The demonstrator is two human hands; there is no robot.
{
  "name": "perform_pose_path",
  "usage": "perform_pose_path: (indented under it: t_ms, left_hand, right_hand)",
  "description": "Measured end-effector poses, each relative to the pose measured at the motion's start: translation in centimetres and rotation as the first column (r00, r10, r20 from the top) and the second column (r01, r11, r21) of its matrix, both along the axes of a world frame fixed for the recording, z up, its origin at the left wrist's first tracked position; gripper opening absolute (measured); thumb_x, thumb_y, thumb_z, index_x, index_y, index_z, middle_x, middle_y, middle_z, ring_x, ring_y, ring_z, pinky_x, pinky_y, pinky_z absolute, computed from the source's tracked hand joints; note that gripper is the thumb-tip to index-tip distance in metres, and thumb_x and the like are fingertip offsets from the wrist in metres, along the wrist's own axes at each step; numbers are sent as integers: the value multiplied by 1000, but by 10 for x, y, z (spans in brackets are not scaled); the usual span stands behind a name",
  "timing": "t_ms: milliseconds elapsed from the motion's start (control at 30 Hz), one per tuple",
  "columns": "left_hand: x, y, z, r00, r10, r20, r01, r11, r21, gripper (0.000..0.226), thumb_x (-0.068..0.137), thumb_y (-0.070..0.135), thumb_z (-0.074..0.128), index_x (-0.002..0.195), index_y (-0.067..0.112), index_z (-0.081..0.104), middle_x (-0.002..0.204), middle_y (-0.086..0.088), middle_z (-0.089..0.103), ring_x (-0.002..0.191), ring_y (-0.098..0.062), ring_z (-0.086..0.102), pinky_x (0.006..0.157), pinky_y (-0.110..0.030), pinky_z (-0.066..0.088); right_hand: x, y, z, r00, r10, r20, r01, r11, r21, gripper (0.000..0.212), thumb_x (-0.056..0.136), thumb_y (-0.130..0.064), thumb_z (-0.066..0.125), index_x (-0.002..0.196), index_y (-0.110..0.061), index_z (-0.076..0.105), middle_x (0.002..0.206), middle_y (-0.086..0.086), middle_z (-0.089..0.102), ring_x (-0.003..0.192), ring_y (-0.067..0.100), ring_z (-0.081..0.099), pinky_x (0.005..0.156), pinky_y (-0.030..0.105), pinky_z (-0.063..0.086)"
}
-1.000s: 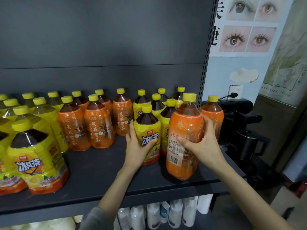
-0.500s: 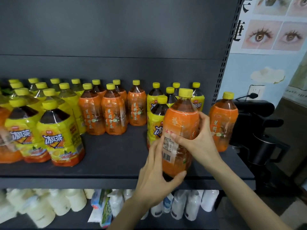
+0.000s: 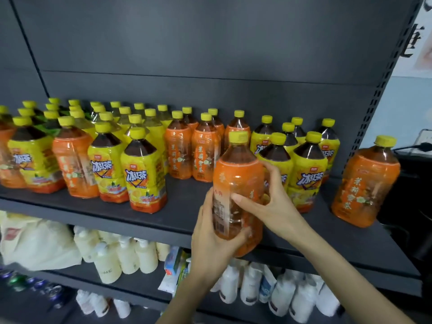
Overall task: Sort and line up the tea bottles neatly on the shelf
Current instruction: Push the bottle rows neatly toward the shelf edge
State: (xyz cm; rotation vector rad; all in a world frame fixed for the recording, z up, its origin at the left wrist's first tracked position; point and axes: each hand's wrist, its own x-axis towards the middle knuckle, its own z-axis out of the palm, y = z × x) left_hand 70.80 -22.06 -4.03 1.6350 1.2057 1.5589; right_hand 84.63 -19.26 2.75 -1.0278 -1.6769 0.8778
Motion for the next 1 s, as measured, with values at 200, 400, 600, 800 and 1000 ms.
perform_pose_path:
  t_ms: [200,400,600,800,1000]
  left_hand:
    - [-66,23,1,991,-117,58,118,993,-12,86,62,38,83,120,74,31,124,33,51,115,2,53,93,-37,52]
    - [-128,56,-4,969,-206,-133,204,979,-25,95,71,41,79,142,51,17,135,37,35,129,9,35,104,-26,38]
    - [-159,75,12,835,-33,-550,125,983,131,92,78,57,64,147,41,5,145,23,24,134,2,23,106,-23,31]
    - [-182,99,7,778,497,-384,-240,800,550,74,86,39,61,144,17,20,146,-11,20,134,-31,24,109,-43,26]
    - [-187,124,5,803,500,-325,-338,831,442,91,78,36,70,146,12,14,146,-12,20,135,-32,23,108,-45,27]
  right_hand:
    - [-53,14,-7,991,130,14,-130,991,-19,98,75,-36,74,142,-49,4,137,-29,33,121,-13,43,98,17,43]
    - [-118,29,-22,977,-142,-159,153,986,61,96,60,-41,81,130,-55,17,118,-39,43,109,-16,50,84,12,48]
    - [-143,47,-26,920,-345,-187,367,925,100,98,59,-40,81,136,-41,21,120,-34,40,107,-21,46,80,12,47]
    - [-125,68,-20,829,-550,-101,559,821,115,101,56,-52,77,138,-38,20,124,-23,38,112,2,47,92,32,46]
    - [-91,105,-19,715,-698,23,685,707,176,108,56,-62,77,142,-36,17,143,-1,38,127,24,45,97,53,46]
